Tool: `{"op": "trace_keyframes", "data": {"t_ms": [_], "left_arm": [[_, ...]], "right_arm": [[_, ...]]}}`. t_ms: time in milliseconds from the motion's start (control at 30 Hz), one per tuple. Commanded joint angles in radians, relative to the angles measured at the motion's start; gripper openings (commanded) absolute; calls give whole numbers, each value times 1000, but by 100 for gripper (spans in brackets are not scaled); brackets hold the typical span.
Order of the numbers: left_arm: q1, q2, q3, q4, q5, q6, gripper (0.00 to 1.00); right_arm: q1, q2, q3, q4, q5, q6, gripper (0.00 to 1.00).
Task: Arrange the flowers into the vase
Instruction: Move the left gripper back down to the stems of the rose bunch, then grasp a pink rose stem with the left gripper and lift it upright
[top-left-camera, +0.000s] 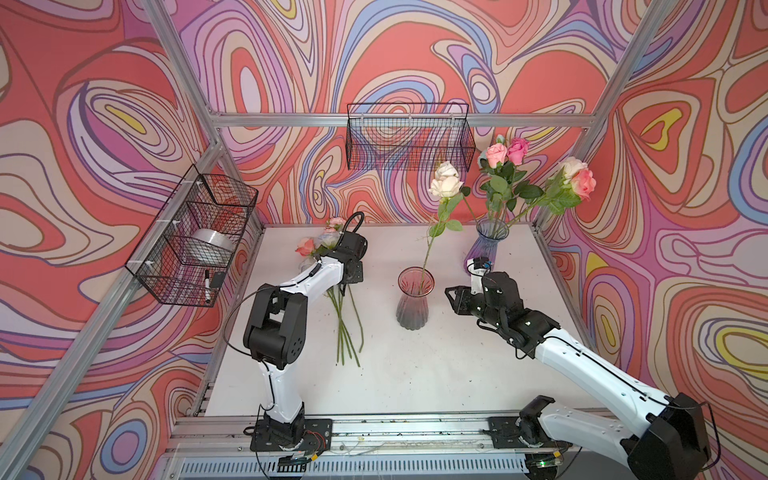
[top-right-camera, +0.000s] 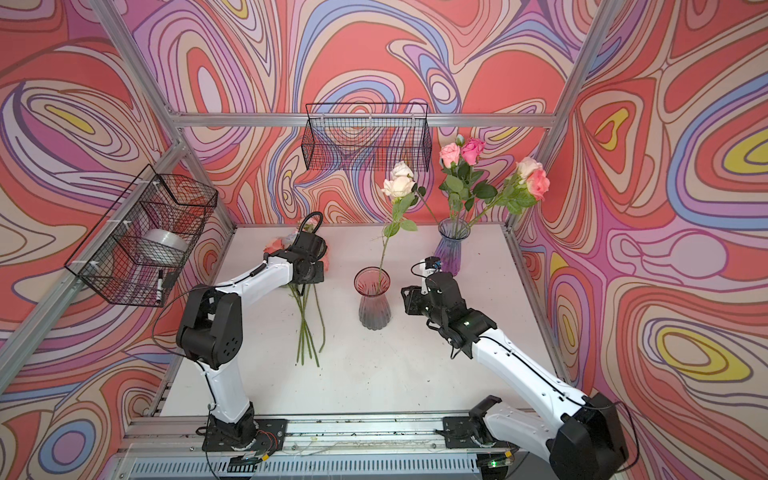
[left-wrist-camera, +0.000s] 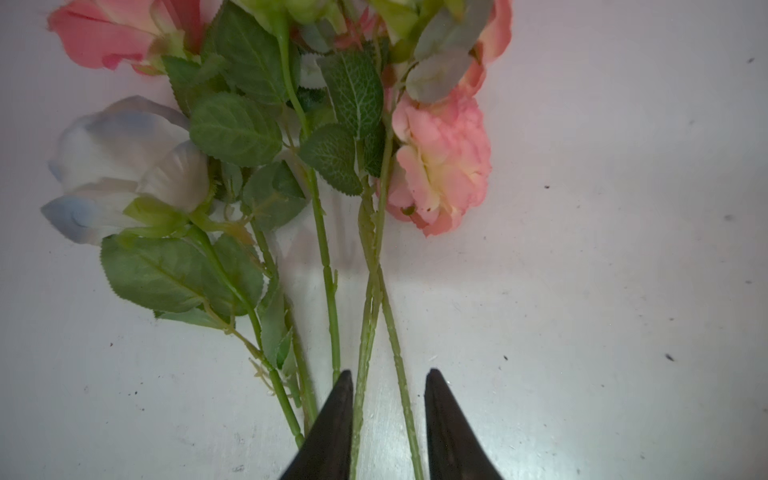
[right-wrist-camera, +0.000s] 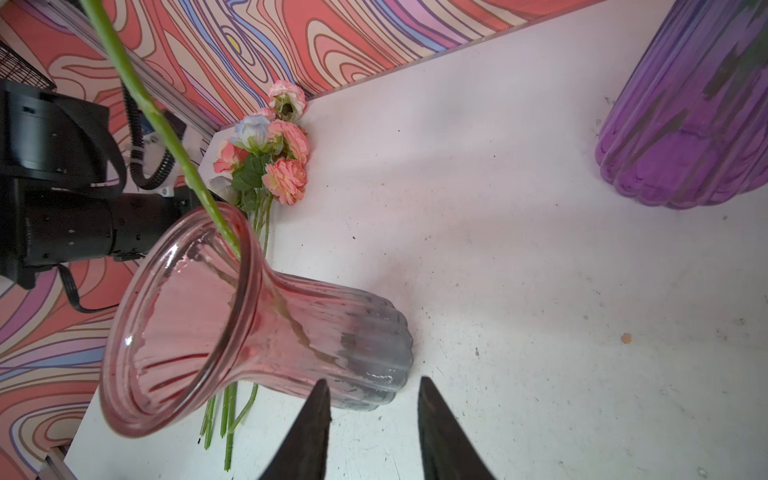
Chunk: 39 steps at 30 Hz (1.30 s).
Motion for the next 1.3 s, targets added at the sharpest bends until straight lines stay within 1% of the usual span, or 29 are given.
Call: {"op": "trace_keyframes", "data": {"t_ms": [0, 100, 167, 233, 400, 633, 667, 733, 833, 1267], "left_arm": [[12, 33, 40, -109, -48, 57, 29], [21, 51, 34, -98, 1, 68, 28], [23, 65, 35, -104, -6, 66, 27], [27, 71, 16, -87, 10, 65, 25], [30, 97, -10, -58, 41, 73, 18], [32, 102, -33, -27, 68, 64, 13], [33, 102, -35, -25, 72, 64, 12], [34, 97, -35, -29, 82, 60, 6], [34, 59, -45, -30, 99, 46, 0], [33, -254, -102, -30, 233, 6, 0]], "right_arm": [[3, -22, -22, 19, 32, -11, 36], [3, -18, -26, 22, 32, -18, 36], [3, -17, -30, 28, 29, -19, 36], [3, -15, -31, 34, 24, -14, 35], [3, -11, -33, 34, 13, -8, 35], [3, -20, -31, 22, 6, 2, 33], [3, -21, -29, 17, 5, 3, 33], [3, -29, -24, 12, 10, 1, 32], [3, -36, -23, 9, 9, 3, 32], [4, -47, -11, 25, -37, 30, 31]]}}
